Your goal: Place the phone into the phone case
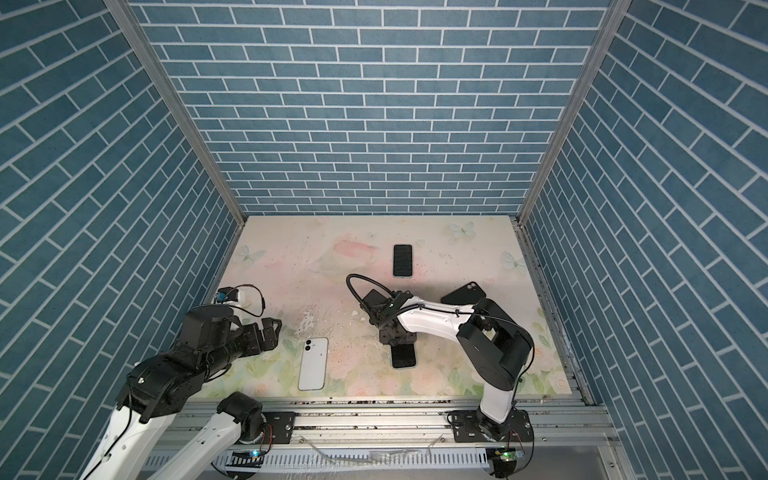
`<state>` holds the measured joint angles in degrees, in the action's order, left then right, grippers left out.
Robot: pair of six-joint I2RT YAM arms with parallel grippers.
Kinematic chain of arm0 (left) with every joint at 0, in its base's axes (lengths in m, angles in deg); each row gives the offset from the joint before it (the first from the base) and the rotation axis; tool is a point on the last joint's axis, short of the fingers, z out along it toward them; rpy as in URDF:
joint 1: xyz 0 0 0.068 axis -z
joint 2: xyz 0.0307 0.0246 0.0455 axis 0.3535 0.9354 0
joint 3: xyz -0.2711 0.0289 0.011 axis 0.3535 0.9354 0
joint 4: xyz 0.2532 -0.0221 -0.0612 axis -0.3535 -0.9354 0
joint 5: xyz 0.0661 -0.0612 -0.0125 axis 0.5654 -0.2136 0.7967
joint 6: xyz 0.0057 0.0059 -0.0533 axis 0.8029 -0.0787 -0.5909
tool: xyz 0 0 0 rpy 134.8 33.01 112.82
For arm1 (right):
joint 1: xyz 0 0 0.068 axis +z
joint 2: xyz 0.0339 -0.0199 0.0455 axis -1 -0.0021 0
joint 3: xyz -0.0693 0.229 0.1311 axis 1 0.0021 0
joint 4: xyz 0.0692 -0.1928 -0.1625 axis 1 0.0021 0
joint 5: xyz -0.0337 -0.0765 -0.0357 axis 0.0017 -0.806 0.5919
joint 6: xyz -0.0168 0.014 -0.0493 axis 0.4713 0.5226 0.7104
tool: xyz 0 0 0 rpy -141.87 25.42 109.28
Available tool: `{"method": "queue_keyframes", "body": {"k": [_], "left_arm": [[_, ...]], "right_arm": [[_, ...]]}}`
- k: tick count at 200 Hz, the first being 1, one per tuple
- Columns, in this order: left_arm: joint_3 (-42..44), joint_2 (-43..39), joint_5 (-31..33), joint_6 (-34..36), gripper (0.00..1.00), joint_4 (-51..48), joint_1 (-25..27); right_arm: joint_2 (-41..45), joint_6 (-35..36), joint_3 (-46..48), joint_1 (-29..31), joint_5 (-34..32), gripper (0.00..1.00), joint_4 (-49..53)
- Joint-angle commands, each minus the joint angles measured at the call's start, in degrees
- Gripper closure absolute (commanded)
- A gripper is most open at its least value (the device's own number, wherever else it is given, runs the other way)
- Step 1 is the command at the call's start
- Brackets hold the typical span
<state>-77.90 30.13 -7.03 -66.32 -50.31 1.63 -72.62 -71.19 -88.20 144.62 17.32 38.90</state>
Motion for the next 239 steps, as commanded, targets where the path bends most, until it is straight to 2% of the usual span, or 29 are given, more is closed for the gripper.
{"method": "queue_keyframes", "body": {"k": [1,71,113,135,153,161,180,190,239], "left_arm": [[0.6,0.0,0.4,-0.5,0.00,-0.4,-1.0],[1.4,1.0,-1.9,-0.1,0.00,0.7,-5.7],[1.7,1.6,-2.7,0.0,0.00,1.1,-7.7],[1.8,1.6,-3.0,0.0,0.00,1.2,-8.1],[1.9,1.3,-3.1,-0.1,0.00,1.3,-8.3],[2.0,1.2,-3.1,-0.1,0.00,1.5,-8.3],[2.0,1.6,-3.2,-0.2,0.00,1.7,-8.4],[2.0,2.3,-3.5,-0.2,0.00,1.8,-8.4],[2.2,3.4,-5.0,0.2,0.01,2.2,-8.5]], "right_arm": [[-5.7,3.2,1.7,-2.4,-0.3,0.50,3.5],[-9.1,8.3,-3.4,-6.2,-1.0,0.50,4.4],[-3.0,10.7,-2.9,-5.9,-3.3,0.49,5.6],[4.0,12.5,0.2,-4.8,-4.7,0.37,4.4],[9.5,13.5,2.8,-3.8,-5.0,0.23,3.5],[11.5,13.4,3.8,-3.5,-4.6,0.16,3.2],[14.9,12.3,6.1,-3.0,-2.0,0.12,2.0],[16.0,11.0,7.4,-2.4,-1.1,0.02,1.3],[18.0,5.0,12.8,0.5,1.7,0.02,-3.6]]}}
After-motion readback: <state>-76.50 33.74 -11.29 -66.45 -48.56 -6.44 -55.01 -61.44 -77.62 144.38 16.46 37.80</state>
